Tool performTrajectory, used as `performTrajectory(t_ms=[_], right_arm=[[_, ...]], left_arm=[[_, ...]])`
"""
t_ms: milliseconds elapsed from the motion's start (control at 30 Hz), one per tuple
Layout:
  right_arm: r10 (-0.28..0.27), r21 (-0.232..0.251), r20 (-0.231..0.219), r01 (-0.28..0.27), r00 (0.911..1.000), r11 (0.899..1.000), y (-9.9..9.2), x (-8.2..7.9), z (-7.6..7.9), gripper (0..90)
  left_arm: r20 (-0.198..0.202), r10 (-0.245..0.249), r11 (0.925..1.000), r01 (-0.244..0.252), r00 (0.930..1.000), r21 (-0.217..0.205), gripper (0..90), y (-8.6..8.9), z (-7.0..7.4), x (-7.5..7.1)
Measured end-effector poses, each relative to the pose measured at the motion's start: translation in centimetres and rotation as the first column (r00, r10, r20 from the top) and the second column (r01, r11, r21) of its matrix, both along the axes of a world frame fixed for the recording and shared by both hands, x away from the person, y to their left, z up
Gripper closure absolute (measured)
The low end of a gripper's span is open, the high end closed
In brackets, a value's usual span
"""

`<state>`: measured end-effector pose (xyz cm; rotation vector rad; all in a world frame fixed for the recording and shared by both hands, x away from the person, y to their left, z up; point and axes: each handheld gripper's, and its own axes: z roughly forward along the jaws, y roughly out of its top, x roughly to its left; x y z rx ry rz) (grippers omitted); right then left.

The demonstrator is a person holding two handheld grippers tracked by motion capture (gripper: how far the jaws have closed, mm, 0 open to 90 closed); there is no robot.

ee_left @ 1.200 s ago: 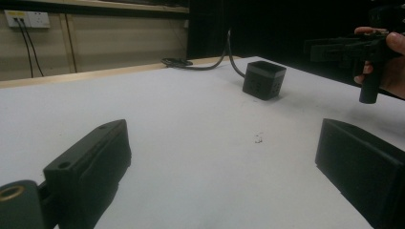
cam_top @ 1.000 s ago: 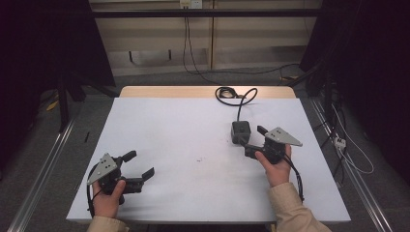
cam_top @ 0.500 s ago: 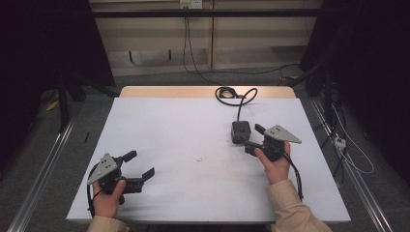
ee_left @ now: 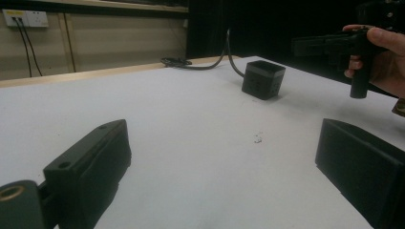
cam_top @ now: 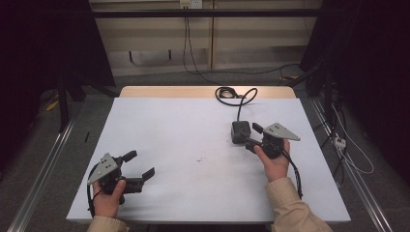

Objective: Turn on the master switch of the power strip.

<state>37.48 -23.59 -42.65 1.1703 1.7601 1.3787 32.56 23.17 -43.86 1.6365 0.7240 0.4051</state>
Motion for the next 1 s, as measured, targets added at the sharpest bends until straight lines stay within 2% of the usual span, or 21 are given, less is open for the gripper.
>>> performTrajectory(t_ms=[700,1000], right_arm=[[0.011,-0.007,-0.026,-0.012,0.9996,1.000,0.0,1.0,0.1,60.0],[0.012,-0.006,-0.034,-0.012,0.9994,1.000,0.1,1.6,0.0,65.0]], left_arm=[[0.005,-0.002,1.0000,0.002,1.0000,0.004,4.4,0.0,0.1,0.0],[0.005,0.002,1.0000,-0.002,1.0000,-0.002,4.4,0.0,0.1,0.0]])
